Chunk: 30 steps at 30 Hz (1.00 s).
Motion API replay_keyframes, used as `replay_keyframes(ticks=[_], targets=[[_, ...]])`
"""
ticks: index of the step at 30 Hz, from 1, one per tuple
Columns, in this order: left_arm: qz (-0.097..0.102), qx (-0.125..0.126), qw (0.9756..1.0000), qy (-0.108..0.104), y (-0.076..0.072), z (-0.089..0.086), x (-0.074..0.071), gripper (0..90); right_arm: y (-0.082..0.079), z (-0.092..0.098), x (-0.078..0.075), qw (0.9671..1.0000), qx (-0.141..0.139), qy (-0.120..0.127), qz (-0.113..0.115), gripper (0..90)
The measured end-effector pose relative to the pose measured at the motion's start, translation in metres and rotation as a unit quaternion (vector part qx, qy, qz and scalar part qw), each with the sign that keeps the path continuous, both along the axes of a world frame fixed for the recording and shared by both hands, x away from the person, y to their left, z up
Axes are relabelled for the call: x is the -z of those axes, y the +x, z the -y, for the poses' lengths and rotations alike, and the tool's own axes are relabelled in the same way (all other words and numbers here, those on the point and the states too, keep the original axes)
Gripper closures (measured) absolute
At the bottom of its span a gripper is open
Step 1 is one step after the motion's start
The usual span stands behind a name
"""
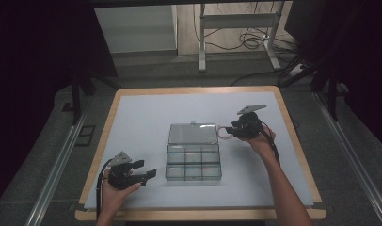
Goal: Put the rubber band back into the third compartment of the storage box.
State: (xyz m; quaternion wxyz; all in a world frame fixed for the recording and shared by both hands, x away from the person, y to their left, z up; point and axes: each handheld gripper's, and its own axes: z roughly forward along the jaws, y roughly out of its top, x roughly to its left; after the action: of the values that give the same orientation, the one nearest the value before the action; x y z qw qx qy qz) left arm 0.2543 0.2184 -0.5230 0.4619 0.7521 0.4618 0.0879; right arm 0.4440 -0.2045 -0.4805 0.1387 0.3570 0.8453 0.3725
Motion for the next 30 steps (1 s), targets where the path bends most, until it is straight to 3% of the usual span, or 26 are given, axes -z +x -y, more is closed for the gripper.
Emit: replay_keyframes(ticks=[17,30], targets=[[0.001,0.002,1.0,0.0,0.0,0.0,-0.001,27.9,0.019,-0.005,0.009,0.9963,0.031,-0.065,-0.046,57.5],[0.001,0.003,1.0,0.0,0.0,0.0,-0.001,27.7,0.028,-0.01,0.011,0.994,0.038,-0.08,-0.064,61.3]])
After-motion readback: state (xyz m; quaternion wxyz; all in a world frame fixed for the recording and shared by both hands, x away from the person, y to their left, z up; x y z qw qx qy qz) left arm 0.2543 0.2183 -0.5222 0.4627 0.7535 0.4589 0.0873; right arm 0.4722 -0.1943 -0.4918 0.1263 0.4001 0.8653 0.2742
